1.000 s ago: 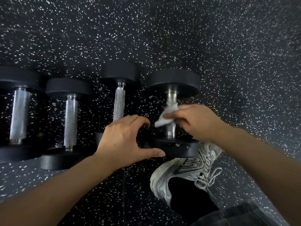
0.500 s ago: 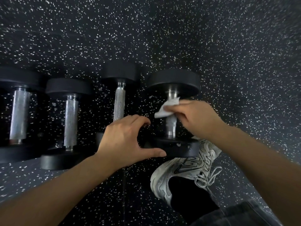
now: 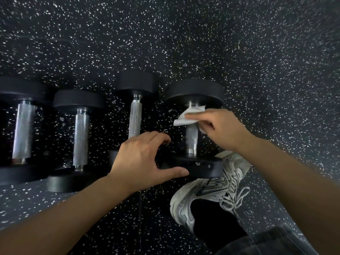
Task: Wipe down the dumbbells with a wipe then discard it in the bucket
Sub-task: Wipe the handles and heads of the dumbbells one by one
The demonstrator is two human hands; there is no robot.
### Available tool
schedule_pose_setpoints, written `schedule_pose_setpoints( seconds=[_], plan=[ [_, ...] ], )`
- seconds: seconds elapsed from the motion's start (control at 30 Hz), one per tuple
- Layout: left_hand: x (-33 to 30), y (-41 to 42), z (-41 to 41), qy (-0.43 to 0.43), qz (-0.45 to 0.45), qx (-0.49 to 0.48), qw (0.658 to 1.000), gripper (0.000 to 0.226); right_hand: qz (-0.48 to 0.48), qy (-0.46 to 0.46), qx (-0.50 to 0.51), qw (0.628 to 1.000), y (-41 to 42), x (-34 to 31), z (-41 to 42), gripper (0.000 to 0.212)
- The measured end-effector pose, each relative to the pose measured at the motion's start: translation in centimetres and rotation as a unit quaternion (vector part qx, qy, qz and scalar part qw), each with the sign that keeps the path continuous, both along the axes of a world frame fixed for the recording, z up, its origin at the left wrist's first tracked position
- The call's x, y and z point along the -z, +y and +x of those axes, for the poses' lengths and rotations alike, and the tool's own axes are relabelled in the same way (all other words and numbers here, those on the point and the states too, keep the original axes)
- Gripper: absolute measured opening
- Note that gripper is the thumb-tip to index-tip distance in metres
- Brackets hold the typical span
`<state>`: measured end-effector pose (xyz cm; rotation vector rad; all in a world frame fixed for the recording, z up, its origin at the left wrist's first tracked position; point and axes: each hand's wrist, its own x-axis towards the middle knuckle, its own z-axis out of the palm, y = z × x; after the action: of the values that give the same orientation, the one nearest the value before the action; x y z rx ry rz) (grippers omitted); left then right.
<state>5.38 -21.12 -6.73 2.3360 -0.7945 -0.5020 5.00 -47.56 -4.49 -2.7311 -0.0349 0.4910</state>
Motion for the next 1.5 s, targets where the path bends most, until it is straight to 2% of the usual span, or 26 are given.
schedule_pose_setpoints(
  seconds=[0.13,0.2,0.27,0.3,0.37,0.43,0.47,0.53,0.63,0.77,0.83,0.87,0.93,1.0,1.1,1.2,1.33,1.4,1.43,1.5],
  plan=[
    [0.0,0.0,0.0,-0.006,0.003,0.006,1.0,0.093,0.016,0.093,-0.063,0.994,0.8,-0.9,-1.9,0.039],
    [0.0,0.0,0.0,-0.009,0.005,0.006,1.0,0.091,0.048,0.16,-0.07,0.983,1.1,-1.4,-2.3,0.038],
    [0.0,0.0,-0.1,-0.01,0.001,0.004,1.0,0.088,0.078,0.184,-0.067,0.978,1.3,-1.8,-2.0,0.038],
    [0.0,0.1,-0.1,-0.012,-0.002,0.001,1.0,0.087,0.087,0.164,-0.057,0.981,1.4,-1.9,-1.6,0.04],
    [0.0,0.1,-0.1,-0.011,-0.01,-0.005,1.0,0.085,0.091,0.063,-0.011,0.994,1.3,-1.6,-0.5,0.043],
    [-0.1,0.1,-0.1,-0.008,-0.016,-0.012,1.0,0.086,0.065,-0.031,0.029,0.997,0.9,-0.9,0.4,0.042],
    [-0.1,0.1,-0.1,-0.006,-0.016,-0.014,1.0,0.086,0.045,-0.048,0.034,0.997,0.7,-0.5,0.6,0.042],
    [-0.1,0.1,-0.1,-0.002,-0.015,-0.013,1.0,0.086,0.016,-0.027,0.02,0.999,0.5,0.2,0.3,0.042],
    [0.0,0.0,-0.1,-0.002,-0.011,-0.01,1.0,0.084,0.036,0.021,-0.021,0.999,0.8,0.2,-1.3,0.043],
    [0.0,0.0,-0.1,-0.007,-0.006,-0.01,1.0,0.084,0.061,0.178,-0.071,0.98,1.2,-0.9,-1.7,0.039],
    [0.0,0.1,-0.2,-0.01,-0.009,-0.012,1.0,0.084,0.094,0.216,-0.064,0.97,1.4,-1.5,-1.1,0.036],
    [-0.1,0.1,-0.2,-0.013,-0.011,-0.012,1.0,0.084,0.115,0.195,-0.04,0.973,1.5,-1.7,-0.7,0.037],
    [-0.1,0.0,-0.2,-0.012,-0.014,-0.012,1.0,0.083,0.134,0.091,0.036,0.986,1.4,-1.5,0.4,0.04],
    [-0.1,0.0,-0.1,-0.006,-0.015,-0.013,1.0,0.083,0.115,-0.006,0.082,0.99,1.4,-0.6,1.3,0.042],
    [0.0,0.2,-0.1,-0.012,-0.017,-0.011,1.0,0.084,0.073,-0.053,0.05,0.995,1.7,0.7,1.0,0.043],
    [0.1,0.2,-0.1,-0.016,-0.02,-0.01,1.0,0.085,0.034,-0.018,-0.014,0.999,1.1,0.5,-0.6,0.043],
    [0.1,0.1,-0.1,-0.014,-0.015,-0.009,1.0,0.085,0.05,0.158,-0.076,0.983,1.1,-0.9,-1.8,0.043],
    [0.0,0.1,-0.1,-0.012,-0.017,-0.014,1.0,0.086,0.071,0.213,-0.084,0.971,1.4,-1.7,-1.5,0.04],
    [0.0,0.1,-0.1,-0.011,-0.02,-0.016,1.0,0.086,0.092,0.209,-0.059,0.972,1.4,-2.0,-1.0,0.038],
    [0.0,0.1,-0.2,-0.008,-0.023,-0.02,1.0,0.087,0.117,0.115,0.039,0.986,0.8,-2.0,0.1,0.04]
  ],
)
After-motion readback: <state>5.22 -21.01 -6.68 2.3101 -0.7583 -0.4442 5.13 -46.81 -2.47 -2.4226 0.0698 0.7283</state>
